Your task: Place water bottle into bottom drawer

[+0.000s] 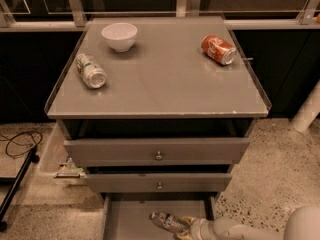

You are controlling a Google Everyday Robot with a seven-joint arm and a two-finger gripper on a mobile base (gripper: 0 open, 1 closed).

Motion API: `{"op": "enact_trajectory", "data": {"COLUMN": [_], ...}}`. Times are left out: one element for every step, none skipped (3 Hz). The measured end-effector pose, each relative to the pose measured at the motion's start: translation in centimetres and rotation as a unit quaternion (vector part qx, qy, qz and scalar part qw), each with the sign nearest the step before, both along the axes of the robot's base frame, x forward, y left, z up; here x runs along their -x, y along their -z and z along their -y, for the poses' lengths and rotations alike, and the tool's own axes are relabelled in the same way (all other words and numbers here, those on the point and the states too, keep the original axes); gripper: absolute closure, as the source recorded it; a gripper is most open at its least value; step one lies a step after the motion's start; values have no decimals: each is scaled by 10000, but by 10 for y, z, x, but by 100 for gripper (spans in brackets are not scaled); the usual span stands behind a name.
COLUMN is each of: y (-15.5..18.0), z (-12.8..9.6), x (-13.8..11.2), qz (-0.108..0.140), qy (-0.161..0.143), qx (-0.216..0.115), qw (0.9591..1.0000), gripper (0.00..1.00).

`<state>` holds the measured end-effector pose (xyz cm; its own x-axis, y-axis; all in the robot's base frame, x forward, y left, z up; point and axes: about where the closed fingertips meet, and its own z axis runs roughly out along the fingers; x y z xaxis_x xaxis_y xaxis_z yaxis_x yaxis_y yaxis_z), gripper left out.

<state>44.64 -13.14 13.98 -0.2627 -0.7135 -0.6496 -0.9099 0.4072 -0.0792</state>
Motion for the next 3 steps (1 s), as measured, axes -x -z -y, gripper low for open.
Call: {"op": "enact_trajectory", "data": {"y": [8, 9, 9], "z": [-3, -3, -3], "x": [-4, -4, -4], "qz": [28, 32, 32], "qy": [87, 92, 92], "qx": [88, 91, 91], "qw": [9999, 9999, 9999], "gripper": [81, 58, 35]}}
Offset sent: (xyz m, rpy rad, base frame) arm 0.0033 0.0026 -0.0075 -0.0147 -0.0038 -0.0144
